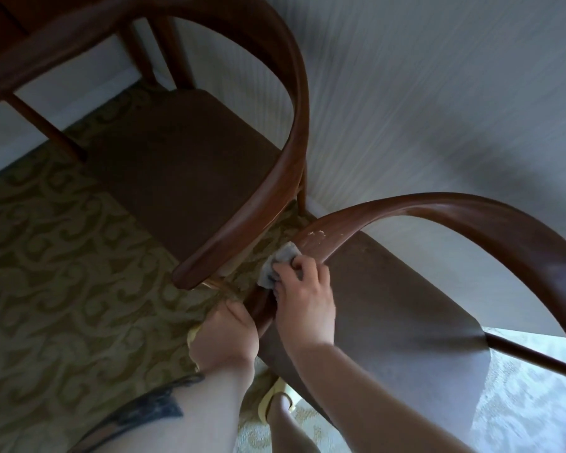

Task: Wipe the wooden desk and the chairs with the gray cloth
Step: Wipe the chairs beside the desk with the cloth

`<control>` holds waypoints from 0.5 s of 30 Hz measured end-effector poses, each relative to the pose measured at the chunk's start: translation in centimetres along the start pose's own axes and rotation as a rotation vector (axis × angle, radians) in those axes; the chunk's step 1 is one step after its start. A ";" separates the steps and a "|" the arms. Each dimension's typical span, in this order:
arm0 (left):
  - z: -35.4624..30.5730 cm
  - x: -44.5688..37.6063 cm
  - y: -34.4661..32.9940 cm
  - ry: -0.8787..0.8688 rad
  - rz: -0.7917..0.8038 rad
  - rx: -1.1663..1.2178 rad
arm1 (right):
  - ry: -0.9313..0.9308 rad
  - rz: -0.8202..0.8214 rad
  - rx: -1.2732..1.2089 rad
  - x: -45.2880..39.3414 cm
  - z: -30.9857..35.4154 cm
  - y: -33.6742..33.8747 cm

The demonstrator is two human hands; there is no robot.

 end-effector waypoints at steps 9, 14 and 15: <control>-0.3 0.3 0.3 -0.025 -0.101 0.061 | 0.253 0.121 0.236 -0.7 -1.4 -1.2; -0.5 0.5 0.4 -0.066 -0.138 0.084 | 0.175 0.101 0.164 1.2 0.9 -2.8; -0.6 0.5 0.6 -0.079 -0.148 0.092 | 0.286 0.135 0.167 1.9 1.7 -3.4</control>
Point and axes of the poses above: each hand's wrist, its own x-axis away from the middle knuckle, its own y-axis out of the back of the hand, z = x × y, the point moved 9 cm from there along -x, towards the middle knuckle, and after that the axes turned 1 degree about -z, right-handed, at the moved point
